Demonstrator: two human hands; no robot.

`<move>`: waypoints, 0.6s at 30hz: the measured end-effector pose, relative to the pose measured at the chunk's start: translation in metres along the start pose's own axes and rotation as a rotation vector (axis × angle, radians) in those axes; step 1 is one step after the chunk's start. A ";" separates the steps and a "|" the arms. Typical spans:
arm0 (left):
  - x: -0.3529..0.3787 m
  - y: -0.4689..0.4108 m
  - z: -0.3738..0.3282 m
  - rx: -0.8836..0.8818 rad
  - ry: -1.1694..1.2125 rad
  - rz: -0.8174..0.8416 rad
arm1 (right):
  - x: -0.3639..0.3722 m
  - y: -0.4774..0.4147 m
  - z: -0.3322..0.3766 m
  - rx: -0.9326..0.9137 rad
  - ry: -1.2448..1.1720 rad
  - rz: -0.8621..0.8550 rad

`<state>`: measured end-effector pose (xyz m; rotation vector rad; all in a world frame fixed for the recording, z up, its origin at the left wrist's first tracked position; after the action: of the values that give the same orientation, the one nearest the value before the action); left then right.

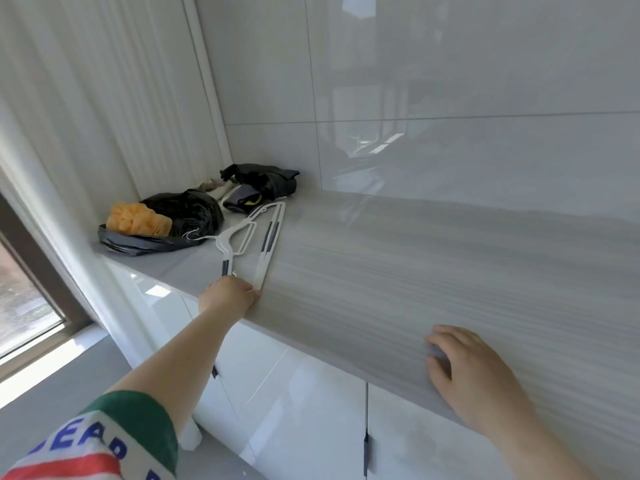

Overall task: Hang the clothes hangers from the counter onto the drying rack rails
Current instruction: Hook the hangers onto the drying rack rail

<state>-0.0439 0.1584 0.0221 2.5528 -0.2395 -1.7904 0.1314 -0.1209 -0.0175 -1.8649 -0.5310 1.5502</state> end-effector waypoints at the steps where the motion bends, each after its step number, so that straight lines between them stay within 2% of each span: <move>1: 0.001 0.007 0.000 0.021 0.011 0.002 | 0.000 0.000 0.000 -0.005 0.006 -0.002; 8: 0.006 0.046 0.010 0.142 0.111 -0.021 | 0.000 0.001 0.001 -0.024 0.003 -0.032; 11: 0.007 0.056 0.014 0.165 0.084 -0.045 | 0.001 0.001 0.001 -0.029 0.014 -0.044; 15: 0.003 0.050 0.017 0.039 0.039 -0.024 | 0.003 0.002 0.000 -0.037 0.015 -0.047; 18: -0.001 0.035 0.015 -0.059 0.100 -0.037 | 0.005 0.002 -0.001 -0.041 0.023 -0.048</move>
<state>-0.0626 0.1255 0.0215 2.6127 -0.1357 -1.6491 0.1331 -0.1187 -0.0223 -1.8844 -0.5968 1.4947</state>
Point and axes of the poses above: each hand's wrist, its own y-axis away from the middle knuckle, its own x-axis out of the palm, z = x × y, the point moved 3 cm from there along -y, towards the middle knuckle, and after that the axes turned 15 degrees about -x, right-handed, at the moved point
